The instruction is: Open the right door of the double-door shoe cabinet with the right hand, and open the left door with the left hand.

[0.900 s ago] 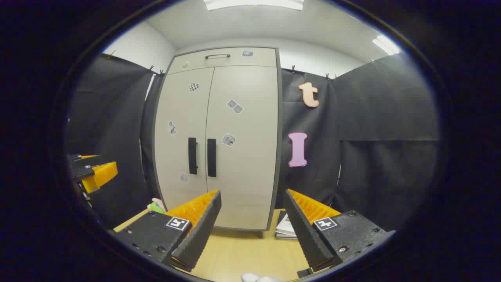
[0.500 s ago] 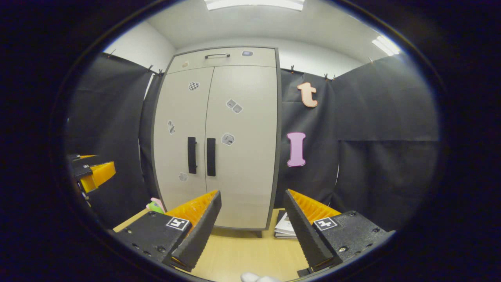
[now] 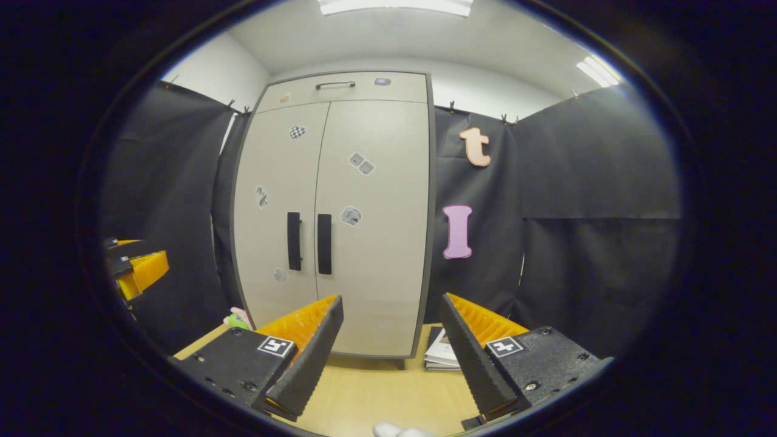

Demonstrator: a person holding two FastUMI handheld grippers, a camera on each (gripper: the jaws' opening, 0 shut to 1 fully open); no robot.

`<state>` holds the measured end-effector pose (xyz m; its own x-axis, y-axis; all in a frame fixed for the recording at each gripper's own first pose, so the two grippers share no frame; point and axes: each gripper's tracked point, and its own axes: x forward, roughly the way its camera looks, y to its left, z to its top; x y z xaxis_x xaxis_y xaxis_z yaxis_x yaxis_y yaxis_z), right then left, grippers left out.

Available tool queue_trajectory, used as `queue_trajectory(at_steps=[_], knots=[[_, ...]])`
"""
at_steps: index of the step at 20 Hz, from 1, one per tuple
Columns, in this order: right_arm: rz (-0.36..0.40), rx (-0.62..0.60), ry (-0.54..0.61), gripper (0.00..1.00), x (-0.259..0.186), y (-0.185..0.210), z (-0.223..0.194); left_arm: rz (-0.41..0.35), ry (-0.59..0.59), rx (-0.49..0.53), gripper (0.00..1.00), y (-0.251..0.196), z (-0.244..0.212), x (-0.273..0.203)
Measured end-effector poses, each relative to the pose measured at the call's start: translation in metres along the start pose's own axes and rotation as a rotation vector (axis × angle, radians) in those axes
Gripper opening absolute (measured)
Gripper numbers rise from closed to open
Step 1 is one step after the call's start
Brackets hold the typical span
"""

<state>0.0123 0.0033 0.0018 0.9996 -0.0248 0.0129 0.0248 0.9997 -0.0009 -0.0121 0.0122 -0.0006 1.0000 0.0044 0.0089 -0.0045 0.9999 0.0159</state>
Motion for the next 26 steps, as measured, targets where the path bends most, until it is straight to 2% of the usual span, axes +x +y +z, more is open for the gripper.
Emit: queue_trajectory(at_steps=[6, 10, 13, 16, 23, 26], knots=[[0.003, 0.015, 0.012, 1.0, 0.055, 0.031, 0.001, 0.034, 0.023, 0.007, 0.96, 0.022, -0.016, -0.015], [0.056, 0.001, 0.032, 1.0, 0.113, 0.08, -0.002, 0.085, 0.043, -0.009, 0.96, 0.037, -0.026, -0.025], [0.095, 0.007, 0.052, 0.99, 0.156, 0.113, -0.002, 0.154, 0.056, 0.003, 0.96, 0.054, -0.028, -0.032], [0.124, 0.016, 0.053, 0.94, 0.189, 0.134, 0.006, 0.212, 0.059, 0.013, 0.96, 0.064, -0.025, -0.042], [0.109, 0.035, 0.083, 0.79, 0.25, 0.145, 0.008, 0.333, 0.077, 0.047, 0.96, 0.084, -0.021, -0.051], [0.091, 0.045, 0.101, 0.65, 0.261, 0.145, 0.006, 0.36, 0.087, 0.044, 0.96, 0.086, -0.024, -0.053]])
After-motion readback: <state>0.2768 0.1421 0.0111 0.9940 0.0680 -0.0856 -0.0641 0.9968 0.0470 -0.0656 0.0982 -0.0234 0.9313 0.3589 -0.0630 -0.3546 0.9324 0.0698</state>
